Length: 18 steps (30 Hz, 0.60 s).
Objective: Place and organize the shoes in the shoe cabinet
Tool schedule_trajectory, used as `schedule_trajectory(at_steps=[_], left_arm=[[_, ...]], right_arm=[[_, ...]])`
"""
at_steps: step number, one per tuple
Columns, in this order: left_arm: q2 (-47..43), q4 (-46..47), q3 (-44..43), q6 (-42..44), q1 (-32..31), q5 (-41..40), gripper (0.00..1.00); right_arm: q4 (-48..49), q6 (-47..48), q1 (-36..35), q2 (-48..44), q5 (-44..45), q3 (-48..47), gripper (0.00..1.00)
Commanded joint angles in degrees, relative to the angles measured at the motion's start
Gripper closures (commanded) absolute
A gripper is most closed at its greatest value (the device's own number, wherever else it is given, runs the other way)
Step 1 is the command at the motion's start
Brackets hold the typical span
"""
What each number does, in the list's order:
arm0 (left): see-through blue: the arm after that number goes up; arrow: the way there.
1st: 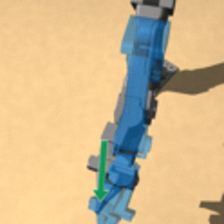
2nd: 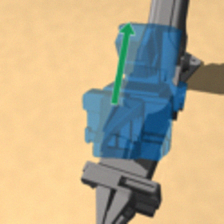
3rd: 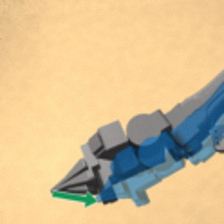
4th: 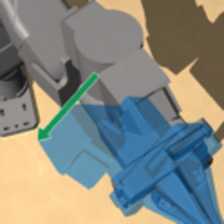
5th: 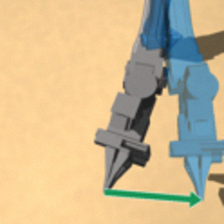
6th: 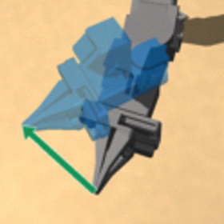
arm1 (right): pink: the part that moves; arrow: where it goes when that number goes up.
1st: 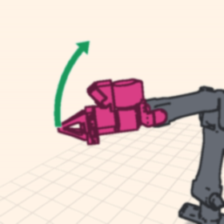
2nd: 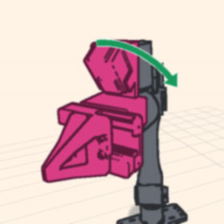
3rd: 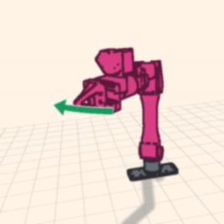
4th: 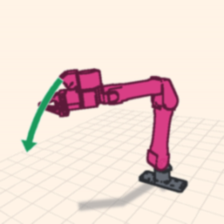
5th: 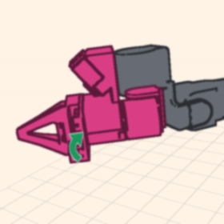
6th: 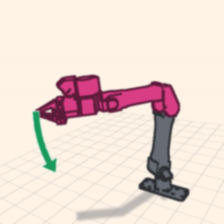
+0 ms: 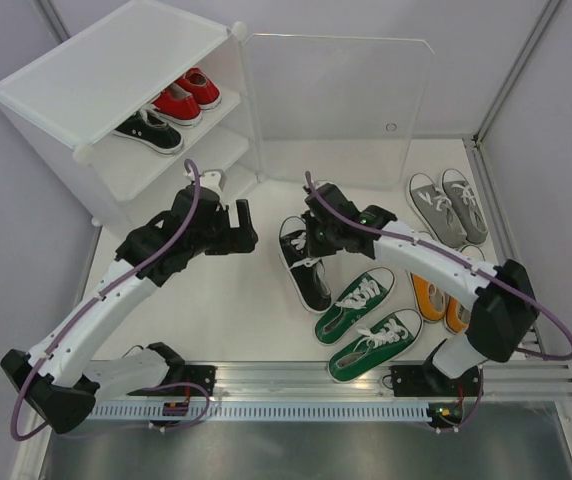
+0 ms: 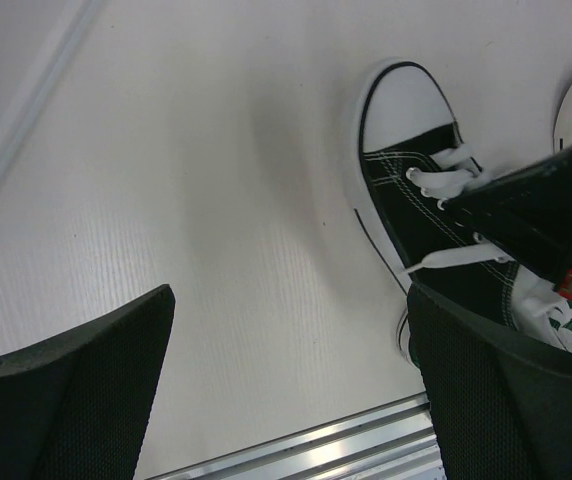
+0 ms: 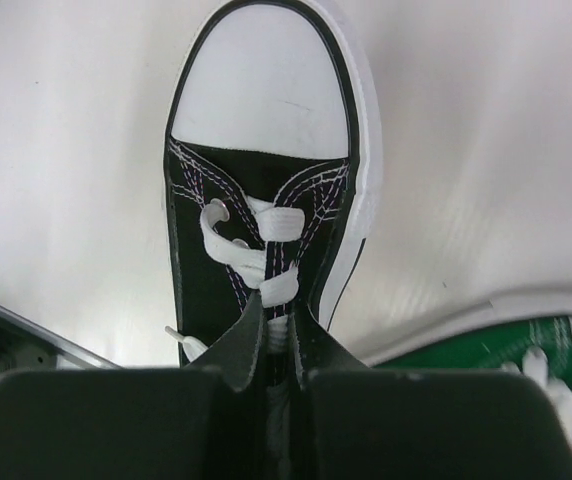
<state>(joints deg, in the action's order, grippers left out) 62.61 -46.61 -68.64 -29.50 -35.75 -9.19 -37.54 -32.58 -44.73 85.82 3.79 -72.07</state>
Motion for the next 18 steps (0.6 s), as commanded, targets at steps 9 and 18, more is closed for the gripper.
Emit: schedule_trajectory(at_steps=[9,18], left_arm=[[-4.7,-2.1,4.1,-3.3,0.1,1.7,0.0],[0.6,-1.8,3.4,-3.5,-6.3,3.7,0.02]], right_arm=[[21.8,7.0,-2.0,24.8,-5.9,-12.0,0.88],[17.0,9.8,-2.0,16.1,1.3,-11.0,0.26]])
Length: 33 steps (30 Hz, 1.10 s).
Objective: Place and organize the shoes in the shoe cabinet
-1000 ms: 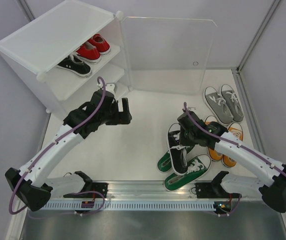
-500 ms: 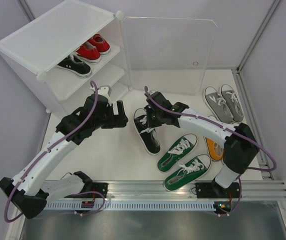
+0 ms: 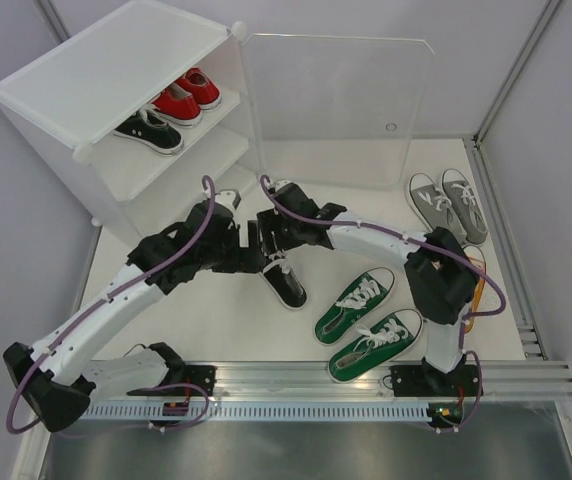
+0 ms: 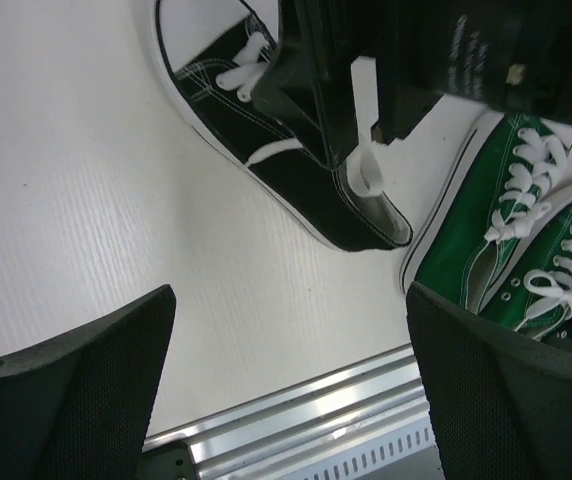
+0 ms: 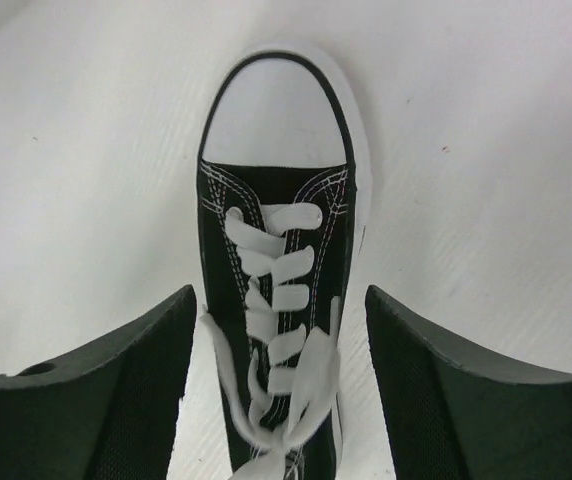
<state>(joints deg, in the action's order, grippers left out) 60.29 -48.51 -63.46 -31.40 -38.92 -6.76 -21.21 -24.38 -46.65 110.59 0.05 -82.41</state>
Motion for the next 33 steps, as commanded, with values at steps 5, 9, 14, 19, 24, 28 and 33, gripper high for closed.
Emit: schedule_trajectory(at_steps=[5,9,14,19,24,28,33], left_arm=[[10.6,0.4,-7.0,-1.6,-11.9,-1.5,0.07],[19.1,0.7,-11.8,2.1,-16.3,-0.7,0.12],[30.8,0.8,-16.3,6.3,-18.1,1.1,0.2],[38.2,0.7,-19.0,9.5,-18.5,3.9,0.28],[43.4,0.3,-19.2,9.9,-18.6,5.3,0.4],[45.1,0.3,-17.8,9.3,-18.7,5.4,0.42],[48.1,0.3,-17.9,9.2,-19.7,3.8,0.48]], right_arm=[[-5.1,-0.7,1.7,-19.7,17.7,6.6,0.09],[-10.1,-4.5,7.3,-31.7,23.0,16.8,0.02],[-12.4,-7.0,13.0,-44.9,25.4,28.2,0.02],[-13.8,-7.9,14.7,-57.1,27.2,34.3,0.02],[-14.5,-7.6,14.6,-62.7,27.0,37.7,0.02],[-14.6,-7.3,14.6,-62.9,27.0,38.7,0.02],[-12.5,-7.4,14.6,-61.8,25.1,40.3,0.02]])
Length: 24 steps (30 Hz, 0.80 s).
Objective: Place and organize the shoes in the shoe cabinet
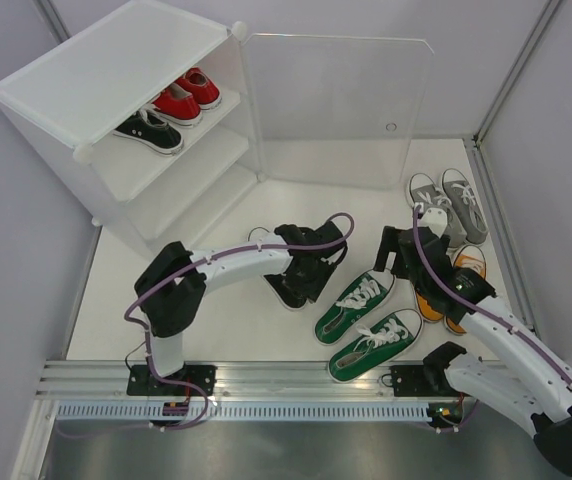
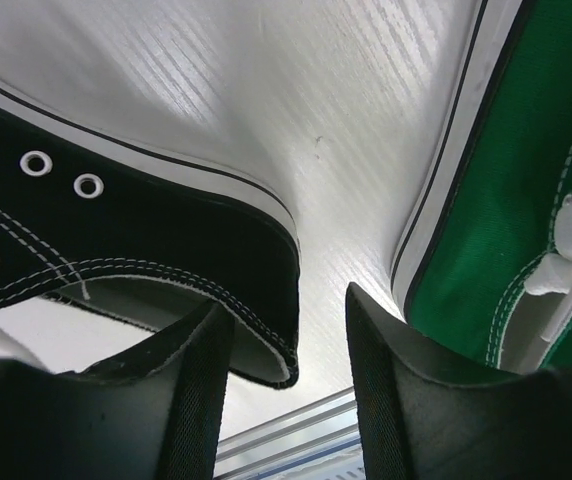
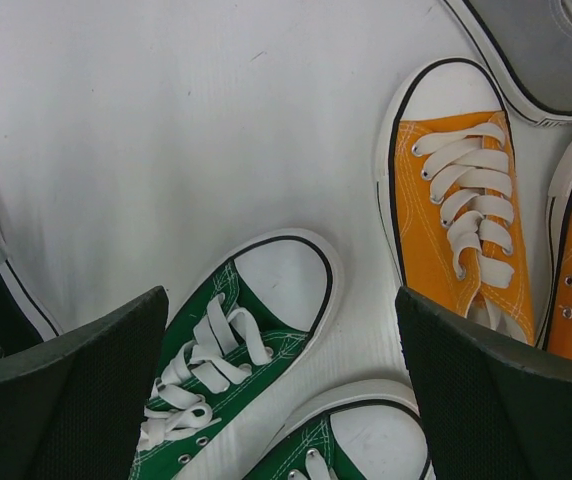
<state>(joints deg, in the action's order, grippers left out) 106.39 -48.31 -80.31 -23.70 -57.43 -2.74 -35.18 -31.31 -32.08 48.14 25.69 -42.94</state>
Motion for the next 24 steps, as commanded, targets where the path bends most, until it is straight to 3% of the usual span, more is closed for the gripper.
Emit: schedule_trajectory(at_steps=[1,7,14,19,24], left_arm=[[2.9,0.2,-1.1,1.6,-1.4,-0.3,0.48],[4.4,0.1,0.6,0.9,-1.6,-2.3,0.54],[-0.3,-2.0,-1.2,1.4,-1.6,-3.9,0.83],[-3.2,-12.3,-11.3,0.8,-1.5,-6.9,0.97],[-4.5,-23.3,-24.3,-0.7,-1.3,-10.9,0.98]], right_arm=[[2.0,-0.5,0.0,0.9,-1.1,1.1,0.02],[3.8,-0.8,0.1,1.6,-2.5,3.2,0.02],[4.4,-0.5,0.1,1.5,-3.5,3.6,0.02],[4.2,0.1,0.1,0.8,-3.5,2.8,0.02],[3.9,0.5,0.0,0.2,-3.3,2.6,0.02]])
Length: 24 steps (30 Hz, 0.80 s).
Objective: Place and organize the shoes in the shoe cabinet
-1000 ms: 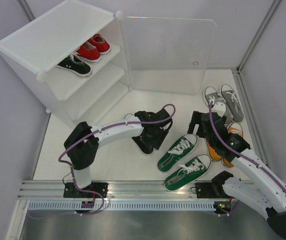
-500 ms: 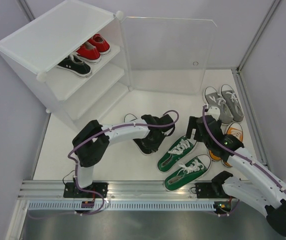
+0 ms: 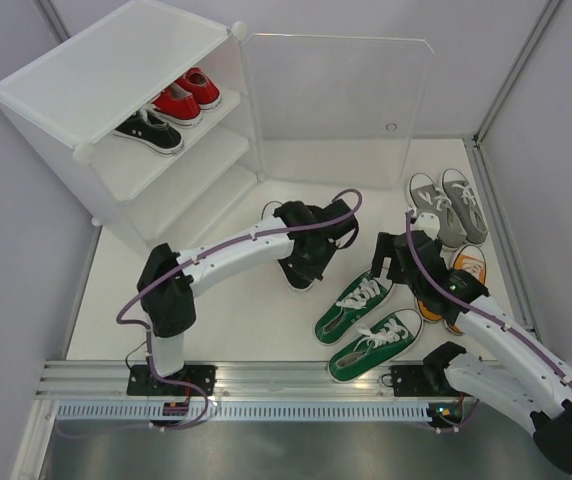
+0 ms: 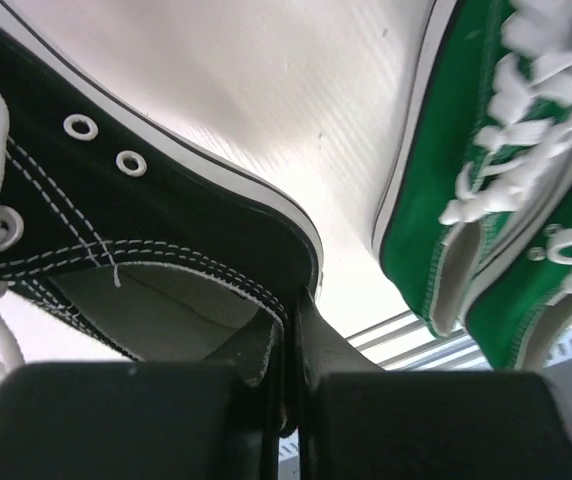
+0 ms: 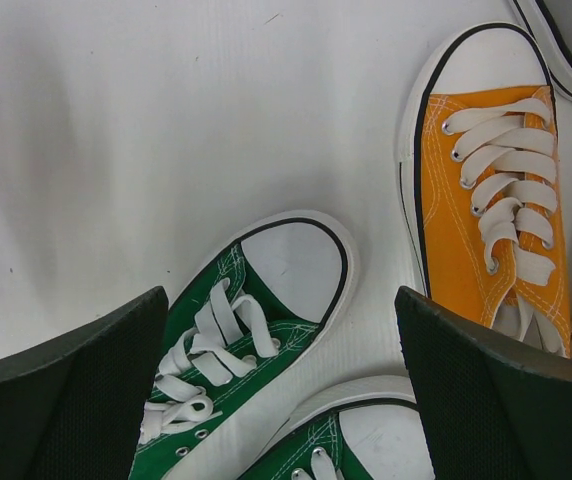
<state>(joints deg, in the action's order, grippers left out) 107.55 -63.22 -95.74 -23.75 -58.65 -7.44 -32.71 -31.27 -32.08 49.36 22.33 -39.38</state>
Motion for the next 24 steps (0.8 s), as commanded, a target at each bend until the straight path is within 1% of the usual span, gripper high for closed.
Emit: schedule_trajectory(at_steps=[1,2,4,5,9,13,16,17,18,21,24], left_arm=[[-5.6,-10.1,-11.1,-0.9,0.0,-6.9,0.98],[-5.5,-11.7,-15.7,-1.3,0.1,-7.9,0.98],[-5.4,-16.4,-20.3,-1.6,0.8,-8.6,0.98],[-5.3,-18.0,-24.5,-1.5,1.1,-8.7,0.98],[-5.6,-25.0,-34.3,-2.0,3.9,-10.2,0.98],[-10.4,-25.0,-34.3,-2.4,7.6,-9.2,0.98],[-13.6,-25.0,-33.6,-2.7,10.5,-11.6,0.98],[-14.3,-24.9,-33.0,-2.8,11.4,-13.6,0.98],[-15.7,-25.0,-32.7,-3.1,13.6,-14.8,0.98],[-17.5,-25.0,-32.3,-3.7,17.2,-18.4,0.98],[-19.0,-25.0,-32.1,-2.2,20.3,-19.1,0.98]], right_arm=[[1.4,0.4,0.1,-1.4,0.1,-1.0,0.02],[1.3,0.4,0.0,-1.6,0.2,-1.0,0.02],[1.3,0.4,0.1,-2.2,0.1,-1.0,0.02],[1.2,0.4,0.0,-2.3,0.0,-1.1,0.02],[1.2,0.5,0.1,-3.4,-0.4,-1.1,0.02],[1.4,0.8,0.0,-4.4,-0.7,-0.6,0.02],[1.9,0.9,0.1,-4.5,-1.3,0.0,0.02],[2.1,0.9,0.0,-4.5,-1.6,0.3,0.02],[2.3,0.9,0.1,-4.5,-1.9,0.4,0.02],[2.6,0.9,0.1,-4.5,-2.6,0.8,0.02],[2.9,0.9,0.1,-4.8,-2.9,1.5,0.02]])
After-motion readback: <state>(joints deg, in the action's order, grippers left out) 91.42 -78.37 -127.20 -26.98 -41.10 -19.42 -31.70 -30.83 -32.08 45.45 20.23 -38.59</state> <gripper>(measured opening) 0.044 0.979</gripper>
